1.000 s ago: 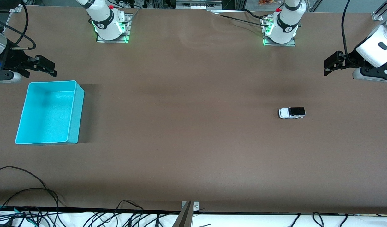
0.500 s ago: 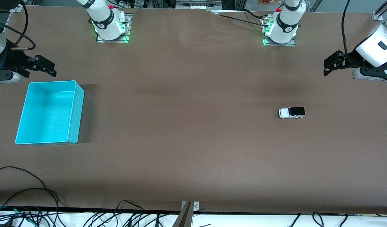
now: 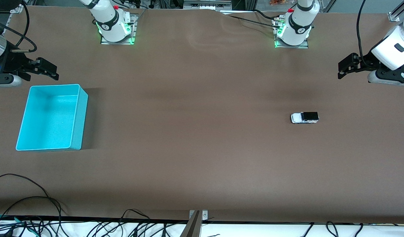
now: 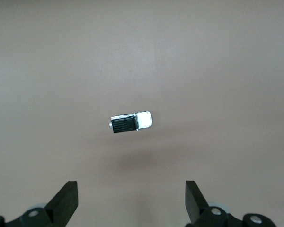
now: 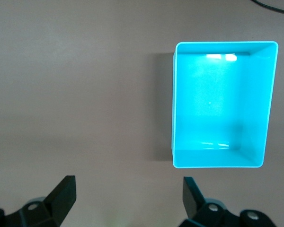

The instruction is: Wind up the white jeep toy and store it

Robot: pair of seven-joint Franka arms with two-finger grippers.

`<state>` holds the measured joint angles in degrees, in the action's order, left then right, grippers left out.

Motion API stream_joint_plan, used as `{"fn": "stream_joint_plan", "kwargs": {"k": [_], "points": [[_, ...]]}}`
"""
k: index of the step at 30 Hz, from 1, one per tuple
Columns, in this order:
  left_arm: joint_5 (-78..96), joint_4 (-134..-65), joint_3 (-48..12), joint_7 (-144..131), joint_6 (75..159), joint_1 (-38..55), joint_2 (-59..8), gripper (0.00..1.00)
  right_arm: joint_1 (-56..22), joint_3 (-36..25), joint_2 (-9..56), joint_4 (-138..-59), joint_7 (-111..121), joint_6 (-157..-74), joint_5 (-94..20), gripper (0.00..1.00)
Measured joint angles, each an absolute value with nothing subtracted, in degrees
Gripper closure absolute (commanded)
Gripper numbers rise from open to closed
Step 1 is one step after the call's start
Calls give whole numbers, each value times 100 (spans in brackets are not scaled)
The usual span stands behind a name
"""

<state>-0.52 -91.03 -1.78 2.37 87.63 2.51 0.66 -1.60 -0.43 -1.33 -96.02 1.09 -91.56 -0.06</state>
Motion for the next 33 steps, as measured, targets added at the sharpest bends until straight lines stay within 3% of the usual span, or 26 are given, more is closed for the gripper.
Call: {"fn": "stream_joint_plan", "kwargs": {"k": [13,33], "points": [[-52,-9072,-141,246,8770,199,-516,0,-159,-46,-132,-9603,109,-9154,-6,0],[-60,-9075,-83,2212,8613,-108,-783,0,-159,-54,-132,-9602,109,-9153,-6,0]]}}
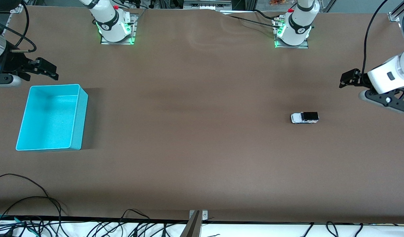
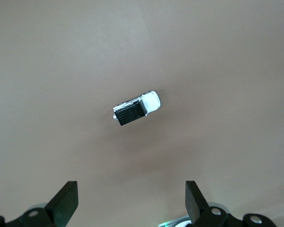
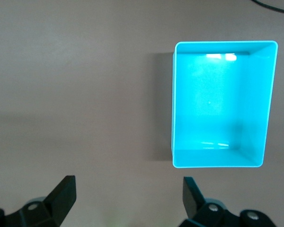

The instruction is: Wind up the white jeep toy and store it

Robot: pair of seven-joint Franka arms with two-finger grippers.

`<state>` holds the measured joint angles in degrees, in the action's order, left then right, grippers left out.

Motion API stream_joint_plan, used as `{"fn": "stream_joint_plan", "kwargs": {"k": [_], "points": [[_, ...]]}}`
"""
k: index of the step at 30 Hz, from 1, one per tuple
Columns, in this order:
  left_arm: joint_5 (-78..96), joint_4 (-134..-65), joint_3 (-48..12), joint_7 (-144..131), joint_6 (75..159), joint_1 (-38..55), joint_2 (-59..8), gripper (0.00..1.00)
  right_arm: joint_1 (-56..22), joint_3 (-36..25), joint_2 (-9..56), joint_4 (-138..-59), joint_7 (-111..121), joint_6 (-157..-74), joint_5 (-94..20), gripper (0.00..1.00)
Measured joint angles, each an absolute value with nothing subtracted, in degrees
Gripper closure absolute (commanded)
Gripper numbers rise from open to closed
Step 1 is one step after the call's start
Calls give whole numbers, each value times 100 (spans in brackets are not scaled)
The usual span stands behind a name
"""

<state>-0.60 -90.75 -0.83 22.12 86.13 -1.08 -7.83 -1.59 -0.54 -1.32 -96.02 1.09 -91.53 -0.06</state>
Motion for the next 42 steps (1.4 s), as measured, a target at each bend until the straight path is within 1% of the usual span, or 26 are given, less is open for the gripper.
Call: {"fn": "stream_joint_plan", "kwargs": {"k": [5,8,16,24,36,39,41,42], "points": [[-66,-9198,-83,2542,8645,-147,-1035,0,-158,-55,-131,-9602,109,-9153,-6,0],[-122,-9350,-86,2684,8850,-149,-1142,0,-158,-55,-131,-9602,109,-9153,-6,0],[-436,-10171,-98,4010,9998,-171,-1146,0,-159,-56,-131,-9603,109,-9153,-6,0],[-450,-11005,-93,5692,11208,-445,-1136,0,-158,-57,-131,-9602,109,-9153,-6,0],[-466,-12421,-153,7008,13007,-442,-1139,0,-158,-57,-131,-9602,109,-9151,-6,0],[-467,-12602,-165,7324,13321,-423,-1166,0,-158,-57,-131,-9602,109,-9151,-6,0],[-482,-12677,-171,7552,13485,-407,-1211,4,-158,-57,-130,-9602,109,-9151,-6,0],[-524,-12703,-173,7679,13571,-400,-1241,4,-158,-57,-130,-9602,109,-9151,-6,0]]}}
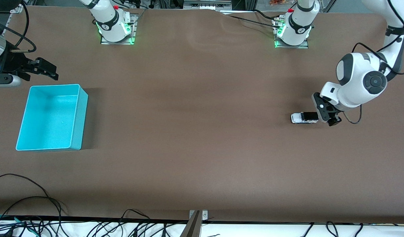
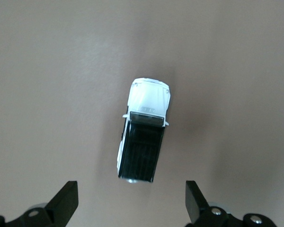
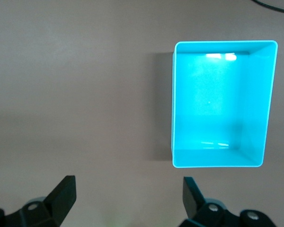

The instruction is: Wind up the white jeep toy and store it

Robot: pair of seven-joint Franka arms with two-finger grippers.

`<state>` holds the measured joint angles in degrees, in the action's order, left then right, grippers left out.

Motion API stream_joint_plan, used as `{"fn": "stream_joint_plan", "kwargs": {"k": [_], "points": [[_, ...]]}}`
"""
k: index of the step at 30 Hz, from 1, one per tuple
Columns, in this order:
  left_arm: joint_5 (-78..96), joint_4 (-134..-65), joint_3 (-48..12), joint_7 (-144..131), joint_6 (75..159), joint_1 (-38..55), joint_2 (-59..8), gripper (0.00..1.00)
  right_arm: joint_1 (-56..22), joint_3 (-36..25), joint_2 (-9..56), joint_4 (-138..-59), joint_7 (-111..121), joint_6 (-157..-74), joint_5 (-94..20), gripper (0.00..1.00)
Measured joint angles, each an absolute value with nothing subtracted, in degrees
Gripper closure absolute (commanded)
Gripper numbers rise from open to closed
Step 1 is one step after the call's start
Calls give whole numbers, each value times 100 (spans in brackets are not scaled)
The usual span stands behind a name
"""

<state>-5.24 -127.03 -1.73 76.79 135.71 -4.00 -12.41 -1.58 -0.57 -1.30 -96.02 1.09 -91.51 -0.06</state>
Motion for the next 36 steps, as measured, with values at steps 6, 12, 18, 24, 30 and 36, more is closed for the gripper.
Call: {"fn": "stream_joint_plan", "kwargs": {"k": [6,12,18,24,30,36], "points": [[-763,-12748,-217,8095,14076,-385,-1528,4,-158,-57,-130,-9602,109,-9150,-6,0],[-885,-12750,-255,8169,14363,-381,-1773,4,-158,-57,-130,-9602,109,-9149,-6,0],[-890,-12791,-255,8220,14520,-384,-1975,4,-157,-67,-130,-9602,109,-9149,-6,0],[-890,-12959,-253,8228,14599,-395,-2024,5,-155,-113,-129,-9602,109,-9147,-6,0],[-890,-13020,-270,8240,14617,-412,-2023,38,-155,-116,-128,-9603,109,-9147,-6,0],[-890,-13026,-350,8242,14636,-412,-2021,78,-155,-121,-128,-9602,109,-9086,-6,0]]}}
